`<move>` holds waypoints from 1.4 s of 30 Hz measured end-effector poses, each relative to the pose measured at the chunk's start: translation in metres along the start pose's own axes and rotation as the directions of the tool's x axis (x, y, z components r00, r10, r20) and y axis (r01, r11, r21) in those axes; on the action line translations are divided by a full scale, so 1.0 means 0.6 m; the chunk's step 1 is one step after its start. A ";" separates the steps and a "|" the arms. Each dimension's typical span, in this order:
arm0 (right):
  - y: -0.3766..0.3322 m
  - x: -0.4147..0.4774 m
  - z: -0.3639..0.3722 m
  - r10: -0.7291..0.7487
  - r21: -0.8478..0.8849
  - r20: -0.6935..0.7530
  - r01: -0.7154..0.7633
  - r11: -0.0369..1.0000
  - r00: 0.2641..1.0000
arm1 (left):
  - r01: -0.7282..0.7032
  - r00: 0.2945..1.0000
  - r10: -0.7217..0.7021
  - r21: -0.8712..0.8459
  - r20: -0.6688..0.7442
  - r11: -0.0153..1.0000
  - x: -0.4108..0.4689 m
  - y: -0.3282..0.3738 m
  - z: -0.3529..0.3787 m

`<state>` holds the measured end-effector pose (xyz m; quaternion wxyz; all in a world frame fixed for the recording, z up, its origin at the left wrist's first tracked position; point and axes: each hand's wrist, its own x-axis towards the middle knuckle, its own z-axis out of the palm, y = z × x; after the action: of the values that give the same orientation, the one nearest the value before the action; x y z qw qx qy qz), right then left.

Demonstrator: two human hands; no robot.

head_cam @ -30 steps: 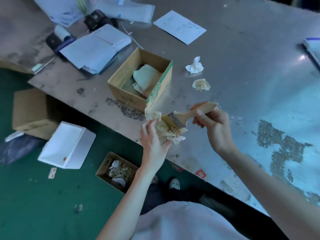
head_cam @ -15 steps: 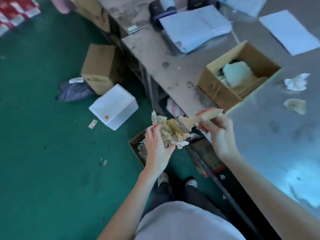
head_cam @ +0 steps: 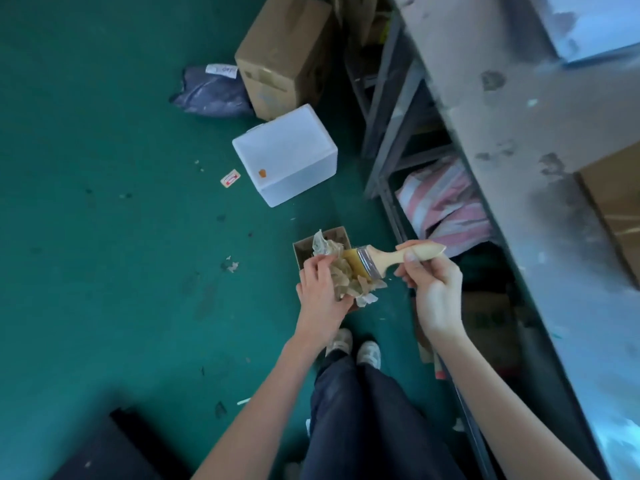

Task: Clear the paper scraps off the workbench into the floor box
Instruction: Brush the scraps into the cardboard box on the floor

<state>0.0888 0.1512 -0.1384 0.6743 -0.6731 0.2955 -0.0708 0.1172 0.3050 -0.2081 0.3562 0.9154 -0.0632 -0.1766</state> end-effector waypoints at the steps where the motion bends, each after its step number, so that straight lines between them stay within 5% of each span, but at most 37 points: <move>1: 0.029 0.015 0.009 0.002 -0.024 0.006 -0.002 1.000 1.000 | 0.005 1.000 -0.005 0.018 0.009 1.000 0.016 -0.024 0.019; 13: 0.446 0.224 0.086 0.102 -0.179 -0.028 -0.105 0.978 0.994 | 0.119 0.982 -0.132 0.101 0.133 0.988 0.200 -0.321 0.299; 23: 0.653 0.304 0.112 0.171 -0.395 0.016 -0.151 0.906 0.985 | 0.257 0.952 -0.236 -0.092 0.194 0.962 0.249 -0.465 0.437; 32: 0.586 0.268 0.119 0.158 -0.373 0.013 -0.142 0.917 0.987 | 0.294 0.951 -0.272 -0.159 0.145 0.942 0.215 -0.430 0.366; 42: 0.276 0.125 0.096 -0.004 -0.403 0.006 0.006 0.915 1.000 | 0.293 0.953 -0.269 -0.191 0.141 0.937 0.084 -0.225 0.117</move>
<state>0.1284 0.1780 -0.3231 0.5219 -0.7984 0.3002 -0.0085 0.1368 0.3480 -0.3610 0.4177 0.8609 0.0674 -0.2826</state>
